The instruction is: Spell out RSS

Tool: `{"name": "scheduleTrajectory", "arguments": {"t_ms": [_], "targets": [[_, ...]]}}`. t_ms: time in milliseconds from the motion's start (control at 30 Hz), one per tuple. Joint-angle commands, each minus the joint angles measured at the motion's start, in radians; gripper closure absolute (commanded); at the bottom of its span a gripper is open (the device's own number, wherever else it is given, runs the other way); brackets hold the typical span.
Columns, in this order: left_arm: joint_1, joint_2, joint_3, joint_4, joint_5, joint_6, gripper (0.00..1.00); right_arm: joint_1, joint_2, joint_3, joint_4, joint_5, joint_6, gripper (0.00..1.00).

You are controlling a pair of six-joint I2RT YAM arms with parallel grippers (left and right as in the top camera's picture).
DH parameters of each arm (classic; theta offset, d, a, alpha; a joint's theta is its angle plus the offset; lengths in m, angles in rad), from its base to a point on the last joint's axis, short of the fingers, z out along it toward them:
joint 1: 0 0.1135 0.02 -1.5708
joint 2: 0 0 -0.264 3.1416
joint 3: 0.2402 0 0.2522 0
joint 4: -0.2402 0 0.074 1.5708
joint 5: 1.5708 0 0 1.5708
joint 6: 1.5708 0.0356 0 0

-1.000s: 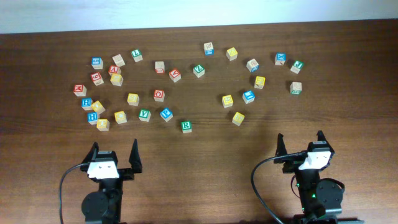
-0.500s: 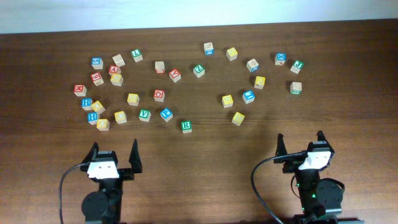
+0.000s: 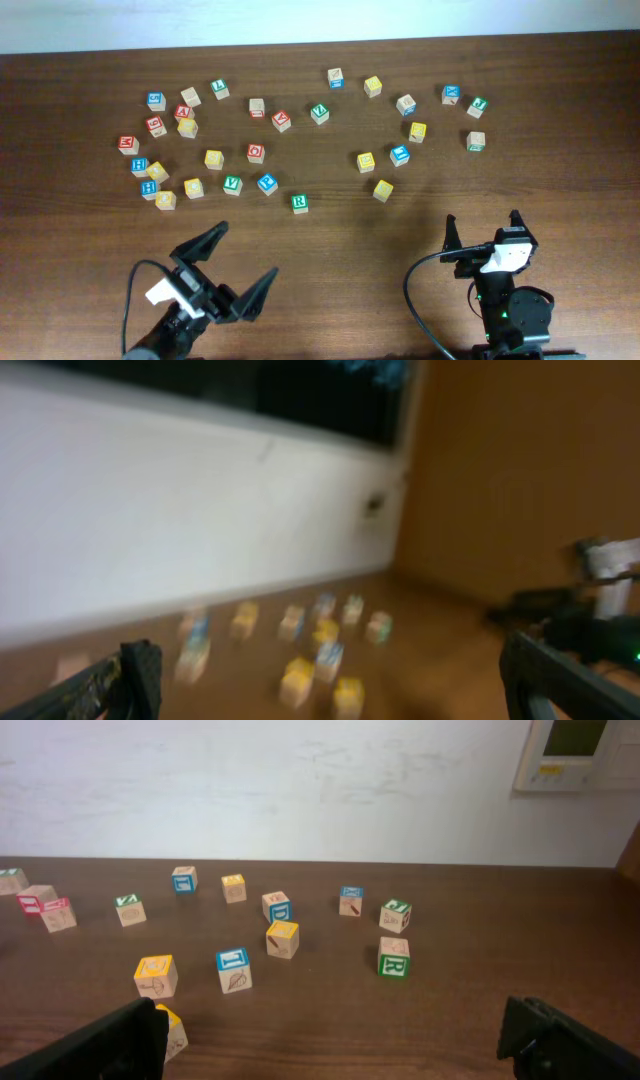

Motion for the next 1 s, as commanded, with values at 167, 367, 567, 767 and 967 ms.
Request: {"name": "scheduleTrajectory", "arguments": {"t_ms": [167, 367, 567, 767, 967], "targets": [[0.003, 0.365, 0.757, -0.719, -0.069, 0.188, 0.01, -0.007, -0.008, -0.005, -0.007, 0.004, 0.004, 0.02], [-0.014, 0.785, 1.144, -1.210, -0.001, 0.192, 0.01, -0.007, -0.008, -0.005, -0.007, 0.004, 0.004, 0.02], [-0.448, 1.224, 1.407, -1.581, -0.447, 0.190, 0.01, -0.007, -0.008, -0.005, -0.007, 0.004, 0.004, 0.02], [-0.625, 1.584, 1.405, -1.567, -0.716, -0.237, 0.01, -0.007, -0.008, -0.005, -0.007, 0.004, 0.004, 0.02], [-0.642, 1.858, 1.405, -1.410, -0.837, -0.312, 0.01, -0.007, -0.008, -0.005, -0.007, 0.004, 0.004, 0.01]]}}
